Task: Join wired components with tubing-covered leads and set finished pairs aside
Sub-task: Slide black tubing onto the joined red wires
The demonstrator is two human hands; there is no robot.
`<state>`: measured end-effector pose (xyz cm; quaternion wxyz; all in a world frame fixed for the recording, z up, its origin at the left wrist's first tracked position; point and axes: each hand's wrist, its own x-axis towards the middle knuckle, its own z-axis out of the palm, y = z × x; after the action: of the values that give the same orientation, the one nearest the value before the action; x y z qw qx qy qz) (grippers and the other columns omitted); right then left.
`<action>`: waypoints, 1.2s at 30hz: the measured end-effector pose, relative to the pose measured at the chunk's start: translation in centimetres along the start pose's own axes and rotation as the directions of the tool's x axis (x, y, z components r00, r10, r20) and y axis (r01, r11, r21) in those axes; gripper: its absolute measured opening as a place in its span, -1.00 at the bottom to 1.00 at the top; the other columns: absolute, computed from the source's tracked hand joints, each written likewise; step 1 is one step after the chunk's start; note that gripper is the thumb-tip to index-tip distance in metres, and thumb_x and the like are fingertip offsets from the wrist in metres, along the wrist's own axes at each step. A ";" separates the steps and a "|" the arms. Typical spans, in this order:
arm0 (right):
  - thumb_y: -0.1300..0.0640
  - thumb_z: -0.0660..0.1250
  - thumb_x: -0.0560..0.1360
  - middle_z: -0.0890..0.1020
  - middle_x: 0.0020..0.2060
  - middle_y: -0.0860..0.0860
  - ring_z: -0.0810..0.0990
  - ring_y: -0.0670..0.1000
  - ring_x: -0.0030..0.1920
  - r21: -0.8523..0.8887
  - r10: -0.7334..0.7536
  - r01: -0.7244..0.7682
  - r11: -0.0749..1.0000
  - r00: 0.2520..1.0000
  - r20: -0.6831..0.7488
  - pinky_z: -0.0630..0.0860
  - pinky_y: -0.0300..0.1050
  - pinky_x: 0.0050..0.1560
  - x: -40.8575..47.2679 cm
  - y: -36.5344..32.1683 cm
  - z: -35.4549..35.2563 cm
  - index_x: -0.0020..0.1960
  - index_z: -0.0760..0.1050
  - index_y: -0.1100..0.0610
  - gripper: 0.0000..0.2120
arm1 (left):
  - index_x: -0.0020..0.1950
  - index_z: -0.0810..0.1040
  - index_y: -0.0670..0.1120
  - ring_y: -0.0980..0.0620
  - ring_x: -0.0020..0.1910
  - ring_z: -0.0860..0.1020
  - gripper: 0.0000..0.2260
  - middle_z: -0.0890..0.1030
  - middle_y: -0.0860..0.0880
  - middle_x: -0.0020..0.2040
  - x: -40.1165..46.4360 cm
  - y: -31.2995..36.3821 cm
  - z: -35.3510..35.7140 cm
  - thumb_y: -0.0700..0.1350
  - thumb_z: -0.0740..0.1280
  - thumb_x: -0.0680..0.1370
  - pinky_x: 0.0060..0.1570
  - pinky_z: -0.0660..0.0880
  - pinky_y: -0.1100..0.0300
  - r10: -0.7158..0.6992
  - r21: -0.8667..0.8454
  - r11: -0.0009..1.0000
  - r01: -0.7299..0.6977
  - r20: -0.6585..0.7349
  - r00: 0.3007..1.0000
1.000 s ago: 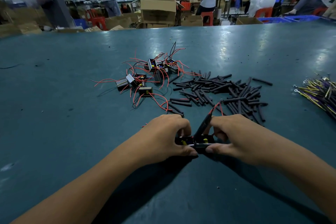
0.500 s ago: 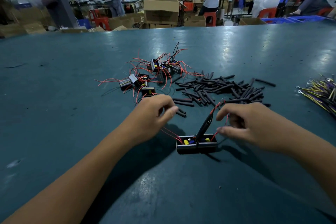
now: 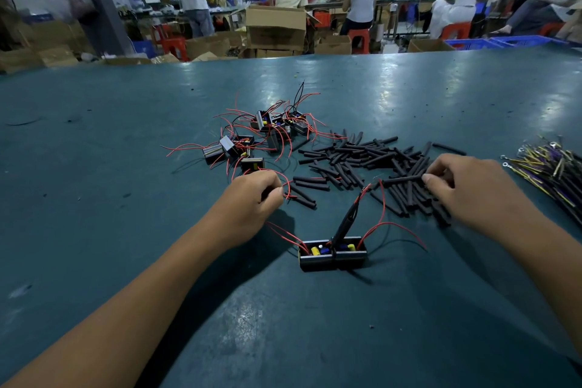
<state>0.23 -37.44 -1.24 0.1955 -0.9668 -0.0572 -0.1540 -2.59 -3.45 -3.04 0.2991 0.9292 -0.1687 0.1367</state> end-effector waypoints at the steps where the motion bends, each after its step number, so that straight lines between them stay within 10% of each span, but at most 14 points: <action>1: 0.03 0.36 0.56 0.57 -0.34 -0.09 0.53 0.12 -0.20 -0.027 0.028 -0.027 0.999 1.000 0.008 0.47 -0.03 -0.16 0.1 0.4 0.1 -0.15 0.52 -0.01 -0.88 | -0.18 0.49 -0.13 0.10 -0.28 0.42 -0.82 0.49 0.03 -0.29 0.0 0.1 0.0 -0.17 0.27 0.62 -0.31 0.31 0.28 0.006 -0.002 1.000 -0.006 -0.005 1.000; 9: 0.19 0.30 0.57 0.61 0.09 0.24 0.58 0.27 0.13 -0.263 0.123 -0.137 0.955 0.990 -0.071 0.48 0.09 0.14 1.7 3.0 -1.1 0.13 0.55 0.18 -0.83 | -0.19 0.50 -0.13 0.06 -0.26 0.43 -0.84 0.49 0.06 -0.29 -0.2 0.4 0.9 -0.18 0.30 0.60 -0.26 0.33 0.17 0.054 -0.030 0.998 -0.054 -0.027 0.998; 15: 0.19 0.27 0.57 0.41 0.39 0.26 0.38 0.29 0.39 -0.522 0.499 -0.454 0.723 0.864 -0.060 0.35 0.18 0.36 1.8 7.6 -3.8 0.42 0.33 0.22 -0.56 | -0.21 0.47 -0.06 0.12 -0.28 0.44 -0.86 0.48 0.12 -0.30 -0.5 0.9 1.2 -0.09 0.23 0.54 -0.27 0.33 0.24 0.061 -0.072 0.995 -0.066 -0.074 0.995; 36: 0.25 0.30 0.53 0.61 0.15 0.23 0.58 0.27 0.19 -0.490 0.428 -0.438 0.753 0.893 -0.140 0.51 0.04 0.04 3.0 8.8 -3.1 0.21 0.53 0.20 -0.75 | -0.19 0.55 -0.14 0.04 -0.30 0.44 -0.87 0.50 0.07 -0.28 -0.6 0.4 1.9 -0.22 0.38 0.56 -0.29 0.35 0.17 0.089 0.115 0.991 -0.068 -0.187 0.978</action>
<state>3.71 -46.62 -0.76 -0.0362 -0.9686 0.2126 -0.1235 -2.96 -4.74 -4.49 0.2579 0.9191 -0.1679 0.2461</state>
